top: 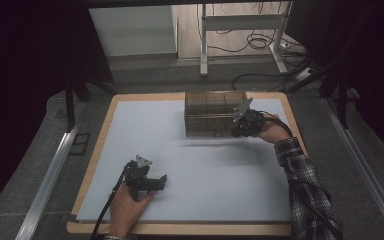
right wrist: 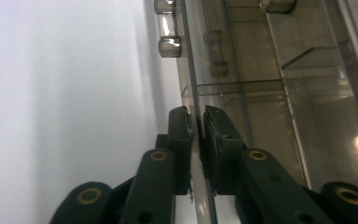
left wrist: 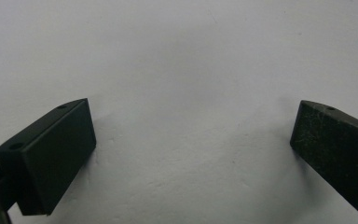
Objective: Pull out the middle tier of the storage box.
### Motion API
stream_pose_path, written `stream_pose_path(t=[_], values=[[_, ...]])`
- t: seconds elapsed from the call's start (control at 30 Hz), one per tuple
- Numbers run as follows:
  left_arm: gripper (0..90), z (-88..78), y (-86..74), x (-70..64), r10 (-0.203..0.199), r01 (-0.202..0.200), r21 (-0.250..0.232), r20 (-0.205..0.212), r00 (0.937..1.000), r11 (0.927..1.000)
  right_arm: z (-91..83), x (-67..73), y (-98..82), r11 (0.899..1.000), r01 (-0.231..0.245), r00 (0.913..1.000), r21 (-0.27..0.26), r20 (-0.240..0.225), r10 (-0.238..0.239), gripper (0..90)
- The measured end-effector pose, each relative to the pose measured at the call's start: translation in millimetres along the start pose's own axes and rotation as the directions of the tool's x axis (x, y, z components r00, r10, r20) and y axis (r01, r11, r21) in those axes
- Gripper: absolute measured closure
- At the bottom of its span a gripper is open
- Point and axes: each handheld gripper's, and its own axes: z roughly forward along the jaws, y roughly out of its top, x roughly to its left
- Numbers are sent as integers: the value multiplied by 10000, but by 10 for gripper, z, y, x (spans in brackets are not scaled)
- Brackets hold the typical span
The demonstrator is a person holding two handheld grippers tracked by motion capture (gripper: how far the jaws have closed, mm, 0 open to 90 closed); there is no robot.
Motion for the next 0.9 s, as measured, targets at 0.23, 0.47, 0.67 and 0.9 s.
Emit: stream_pose_path(t=[0.23, 0.47, 0.67, 0.9], values=[[0, 0, 0, 0, 3, -3, 0, 0, 10000, 10000, -3, 23, 11, 9991, 413, 9985, 66, -370, -410, 846], [0, 0, 0, 0, 3, -3, 2, -1, 10000, 10000, -43, 100, 16, 9978, 667, 9971, 42, -378, -665, 847], [0, 0, 0, 0, 8, -8, 5, -3, 10000, 10000, -55, 199, 44, 9963, 863, 9954, 40, -427, -861, 848], [0, 0, 0, 0, 8, -8, 9, -3, 10000, 10000, -71, 290, 20, 9951, 985, 9937, 65, -545, -980, 853]])
